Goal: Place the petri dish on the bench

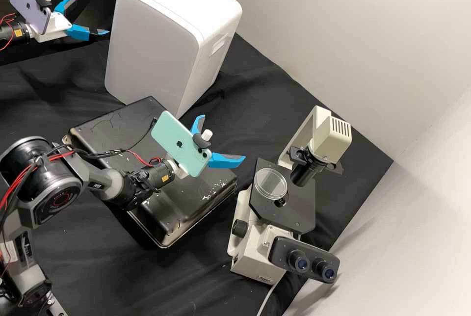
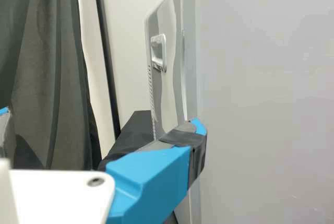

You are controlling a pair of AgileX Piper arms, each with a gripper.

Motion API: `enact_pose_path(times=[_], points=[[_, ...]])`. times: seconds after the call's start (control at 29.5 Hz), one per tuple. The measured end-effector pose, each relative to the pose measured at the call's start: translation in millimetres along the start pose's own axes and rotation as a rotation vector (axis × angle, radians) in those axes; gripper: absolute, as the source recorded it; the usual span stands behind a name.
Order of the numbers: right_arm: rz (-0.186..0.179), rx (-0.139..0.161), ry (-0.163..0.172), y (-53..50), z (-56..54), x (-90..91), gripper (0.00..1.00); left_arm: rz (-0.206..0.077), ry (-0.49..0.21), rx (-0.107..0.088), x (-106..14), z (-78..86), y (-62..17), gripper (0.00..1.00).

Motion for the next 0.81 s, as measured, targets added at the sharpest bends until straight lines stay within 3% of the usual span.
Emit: enact_pose_path(times=[0.51, 0.61, 0.81], points=[[0.0, 0.0, 0.0, 0.0, 0.0, 0.0, 1.0, -0.002, -0.01, 0.007, 0.0, 0.9, -0.2, 1.0], [0.0, 0.0, 0.0, 0.0, 0.0, 0.0, 1.0, -0.006, -0.033, 0.016, -0.1, 5.0, -1.0, 1.0], [0.0, 0.0, 0.0, 0.0, 0.0, 0.0, 1.0, -0.017, -0.079, 0.016, -0.2, 18.3, -4.7, 1.0]])
